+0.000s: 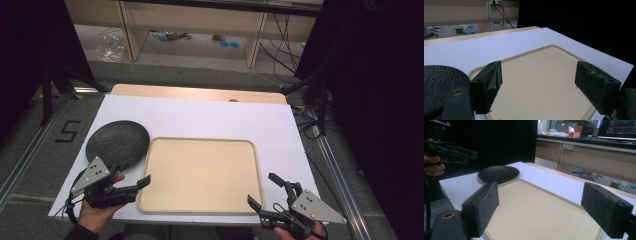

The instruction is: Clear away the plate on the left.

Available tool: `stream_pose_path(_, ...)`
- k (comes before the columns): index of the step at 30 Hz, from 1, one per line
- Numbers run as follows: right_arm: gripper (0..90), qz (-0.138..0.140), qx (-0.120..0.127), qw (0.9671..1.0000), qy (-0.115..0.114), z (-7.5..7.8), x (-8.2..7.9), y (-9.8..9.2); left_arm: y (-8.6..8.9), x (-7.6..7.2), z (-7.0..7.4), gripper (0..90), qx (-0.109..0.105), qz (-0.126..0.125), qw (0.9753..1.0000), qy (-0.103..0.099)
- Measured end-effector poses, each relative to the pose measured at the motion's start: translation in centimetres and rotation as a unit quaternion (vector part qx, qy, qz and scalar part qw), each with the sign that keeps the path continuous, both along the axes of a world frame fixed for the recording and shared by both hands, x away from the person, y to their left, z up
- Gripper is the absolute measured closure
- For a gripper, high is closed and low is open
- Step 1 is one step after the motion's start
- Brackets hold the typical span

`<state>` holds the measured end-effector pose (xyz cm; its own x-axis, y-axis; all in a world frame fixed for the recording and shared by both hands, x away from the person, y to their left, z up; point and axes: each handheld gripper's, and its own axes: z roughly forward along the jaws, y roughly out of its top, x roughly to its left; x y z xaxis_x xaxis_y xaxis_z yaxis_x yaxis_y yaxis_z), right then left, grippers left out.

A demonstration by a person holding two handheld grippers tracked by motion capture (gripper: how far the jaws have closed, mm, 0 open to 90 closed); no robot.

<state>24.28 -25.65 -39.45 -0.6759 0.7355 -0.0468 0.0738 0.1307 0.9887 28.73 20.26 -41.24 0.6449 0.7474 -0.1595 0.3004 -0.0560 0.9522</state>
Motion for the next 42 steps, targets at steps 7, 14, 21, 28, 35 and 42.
stream_pose_path(7, 15.6, 0.005, -0.002, 0.9999, 0.015, 0.0, -0.2, 0.0, 0.0, 0.1, 0.0, 21.7, 0.001, 0.003, 1.0000, 0.005)
stream_pose_path(14, 15.6, 0.009, -0.007, 0.9999, 0.010, 0.0, -0.1, 0.0, 0.4, 0.4, -0.1, 21.7, 0.004, 0.009, 0.9999, 0.011)
stream_pose_path(21, 15.6, 0.011, -0.004, 0.9999, 0.007, 0.0, -0.1, 0.0, 1.2, 1.1, -0.4, 21.7, 0.009, 0.027, 0.9994, 0.018)
stream_pose_path(28, 15.7, 0.015, -0.011, 0.9998, 0.009, 0.0, -0.1, 0.1, 2.5, 1.9, -0.6, 21.8, -0.005, 0.061, 0.9972, 0.042)
stream_pose_path(35, 15.7, 0.014, -0.006, 0.9999, 0.007, 0.0, -0.1, 0.2, 3.2, 2.3, -0.8, 21.8, -0.020, 0.081, 0.9949, 0.057)
stream_pose_path(42, 15.7, 0.015, -0.016, 0.9997, 0.010, 0.0, -0.1, 0.1, 3.5, 2.8, -1.0, 21.8, -0.022, 0.096, 0.9925, 0.073)
